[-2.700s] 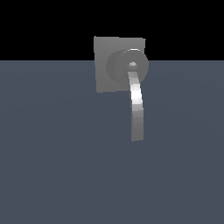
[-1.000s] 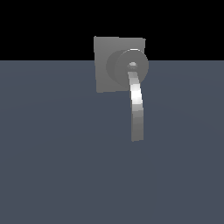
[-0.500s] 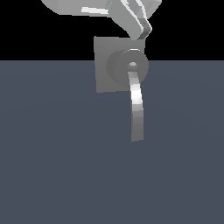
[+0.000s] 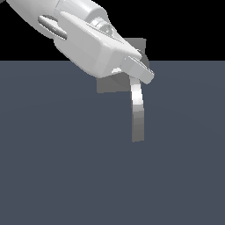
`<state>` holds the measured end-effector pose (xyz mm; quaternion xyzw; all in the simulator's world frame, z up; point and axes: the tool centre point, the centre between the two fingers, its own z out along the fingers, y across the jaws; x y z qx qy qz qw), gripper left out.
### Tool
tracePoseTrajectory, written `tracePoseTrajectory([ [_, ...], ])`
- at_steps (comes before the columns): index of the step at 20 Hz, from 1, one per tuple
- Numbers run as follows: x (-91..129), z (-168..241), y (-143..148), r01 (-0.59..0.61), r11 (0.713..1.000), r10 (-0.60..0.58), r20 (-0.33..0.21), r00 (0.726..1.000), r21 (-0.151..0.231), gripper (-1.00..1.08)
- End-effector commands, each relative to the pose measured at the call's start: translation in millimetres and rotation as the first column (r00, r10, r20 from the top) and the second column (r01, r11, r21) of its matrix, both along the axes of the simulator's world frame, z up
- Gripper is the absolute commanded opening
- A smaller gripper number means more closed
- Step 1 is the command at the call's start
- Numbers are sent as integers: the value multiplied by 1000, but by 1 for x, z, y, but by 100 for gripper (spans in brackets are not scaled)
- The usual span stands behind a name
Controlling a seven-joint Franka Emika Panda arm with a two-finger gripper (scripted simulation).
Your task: Turn on the faucet by rotating a designated handle.
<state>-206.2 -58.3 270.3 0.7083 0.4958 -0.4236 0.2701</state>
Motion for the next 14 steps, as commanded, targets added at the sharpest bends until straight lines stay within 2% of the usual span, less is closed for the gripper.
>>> tracePoseTrajectory([
  [1,3,-13,-4,-90,995,85,-94,992,-49,-100],
  [4,6,-27,-9,-198,975,174,-212,962,-99,-100],
  [7,10,-40,-13,-307,942,248,-332,910,-138,-100],
  [10,15,-52,-16,-413,896,303,-453,838,-164,-100],
  [14,21,-66,-19,-546,818,345,-607,716,-180,-100],
])
